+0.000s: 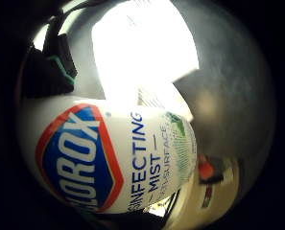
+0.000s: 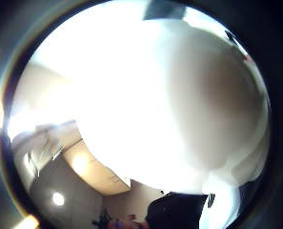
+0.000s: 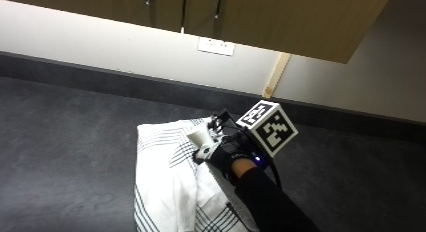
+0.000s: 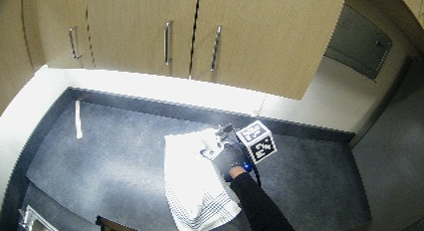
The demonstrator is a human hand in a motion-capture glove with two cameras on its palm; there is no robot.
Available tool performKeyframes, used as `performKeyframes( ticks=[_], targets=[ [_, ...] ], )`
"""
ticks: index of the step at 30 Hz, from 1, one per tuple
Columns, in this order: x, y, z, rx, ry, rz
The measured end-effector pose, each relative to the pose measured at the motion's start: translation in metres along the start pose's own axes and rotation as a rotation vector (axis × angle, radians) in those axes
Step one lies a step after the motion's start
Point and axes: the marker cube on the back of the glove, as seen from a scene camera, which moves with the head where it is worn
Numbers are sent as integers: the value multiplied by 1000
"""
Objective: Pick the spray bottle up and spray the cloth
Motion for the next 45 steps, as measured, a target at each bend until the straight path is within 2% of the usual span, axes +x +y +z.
performKeyframes(
  ticks=[4, 11, 19, 26, 38, 45],
  targets=[
    [23, -15, 18, -133, 151, 244],
    [62, -26, 33, -280, 269, 527],
    [73, -27, 34, -278, 247, 521],
    [56, -17, 24, -197, 130, 307],
    [27, 29, -13, 208, -312, -344],
    [22, 62, -21, 398, -547, -641]
  ],
)
